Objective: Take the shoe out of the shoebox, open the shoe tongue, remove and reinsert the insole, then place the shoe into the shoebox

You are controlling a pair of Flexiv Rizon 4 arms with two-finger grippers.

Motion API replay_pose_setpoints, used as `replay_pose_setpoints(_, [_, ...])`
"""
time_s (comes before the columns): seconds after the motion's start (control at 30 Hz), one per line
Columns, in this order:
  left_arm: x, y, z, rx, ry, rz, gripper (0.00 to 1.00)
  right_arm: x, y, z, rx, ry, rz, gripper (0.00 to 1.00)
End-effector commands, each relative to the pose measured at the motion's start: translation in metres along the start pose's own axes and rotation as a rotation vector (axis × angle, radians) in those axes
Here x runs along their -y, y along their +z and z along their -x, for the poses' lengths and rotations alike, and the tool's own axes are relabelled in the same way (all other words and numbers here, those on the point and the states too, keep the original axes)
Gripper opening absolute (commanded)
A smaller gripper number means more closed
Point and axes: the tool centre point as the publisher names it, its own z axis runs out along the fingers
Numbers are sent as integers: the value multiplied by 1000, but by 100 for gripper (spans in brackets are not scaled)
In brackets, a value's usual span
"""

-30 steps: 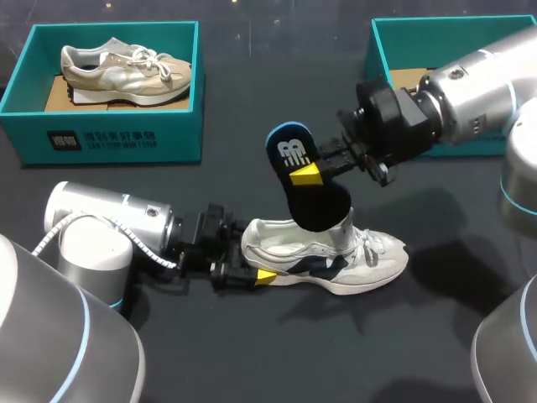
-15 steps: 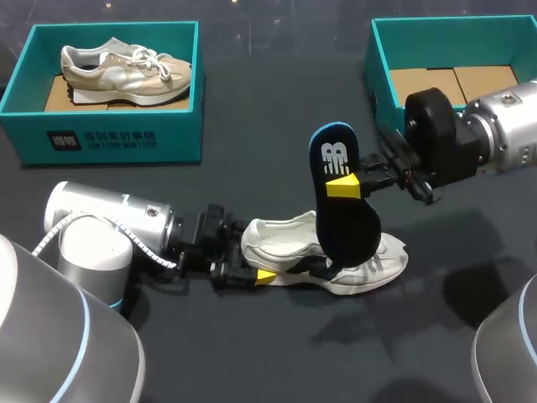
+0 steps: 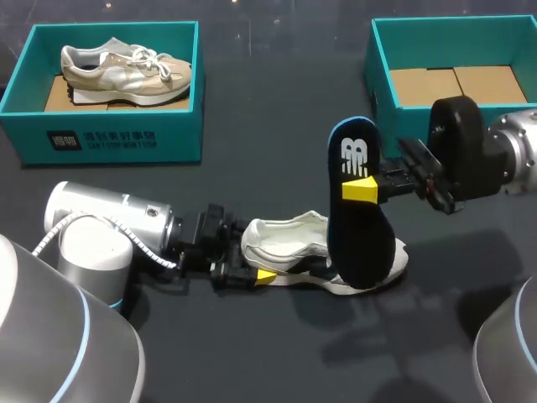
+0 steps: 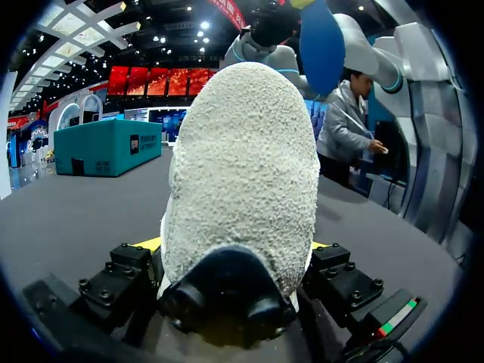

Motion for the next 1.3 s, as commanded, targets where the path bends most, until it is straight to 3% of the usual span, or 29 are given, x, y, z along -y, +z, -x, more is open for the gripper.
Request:
replay_pose_setpoints(0.03, [-3,0,1,-1,0,3,0,7,-7,-24,111,45,39,0])
replay_pose_setpoints(1.3, [-3,0,1,-1,0,3,0,5,-11,-38,124,74,49,0])
